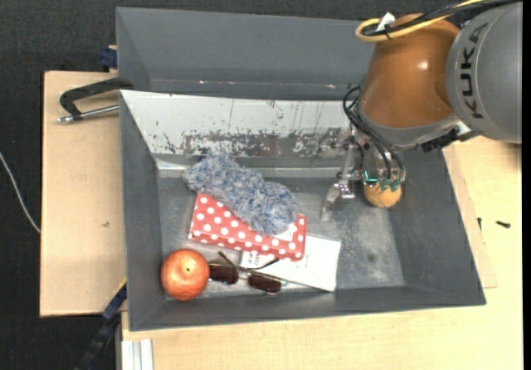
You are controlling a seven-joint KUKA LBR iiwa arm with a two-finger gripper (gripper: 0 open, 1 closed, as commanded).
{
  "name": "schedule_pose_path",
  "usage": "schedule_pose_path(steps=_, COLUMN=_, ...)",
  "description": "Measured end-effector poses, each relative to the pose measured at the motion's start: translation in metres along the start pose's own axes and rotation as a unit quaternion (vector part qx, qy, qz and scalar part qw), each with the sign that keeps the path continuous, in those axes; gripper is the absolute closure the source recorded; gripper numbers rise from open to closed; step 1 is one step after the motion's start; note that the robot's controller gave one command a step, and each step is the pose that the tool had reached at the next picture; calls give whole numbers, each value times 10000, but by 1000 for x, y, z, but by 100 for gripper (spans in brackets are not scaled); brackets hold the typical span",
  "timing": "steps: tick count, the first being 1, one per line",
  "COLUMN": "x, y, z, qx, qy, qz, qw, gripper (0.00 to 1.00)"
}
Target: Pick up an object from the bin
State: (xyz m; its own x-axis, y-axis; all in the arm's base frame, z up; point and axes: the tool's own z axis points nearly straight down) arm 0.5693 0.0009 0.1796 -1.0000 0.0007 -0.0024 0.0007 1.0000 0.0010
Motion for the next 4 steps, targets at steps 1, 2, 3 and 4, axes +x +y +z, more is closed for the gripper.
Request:
schedule_pose_path(steps=1, x=-3, y=6, z=9, qx=6, qy=-6, qz=-589, qw=9983, gripper=0)
schedule_pose_path(steps=2, x=-17, y=22, z=20, qx=-2, qy=-19, qz=-1269, qw=9919, gripper=0)
schedule_pose_path(steps=3, x=-14, y=24, z=31, qx=-3, qy=2, qz=-790, qw=9969, gripper=0)
schedule_pose_path(steps=4, x=-19, y=19, z=45, qx=-2, qy=3, qz=-1728, qw=9849, gripper=0)
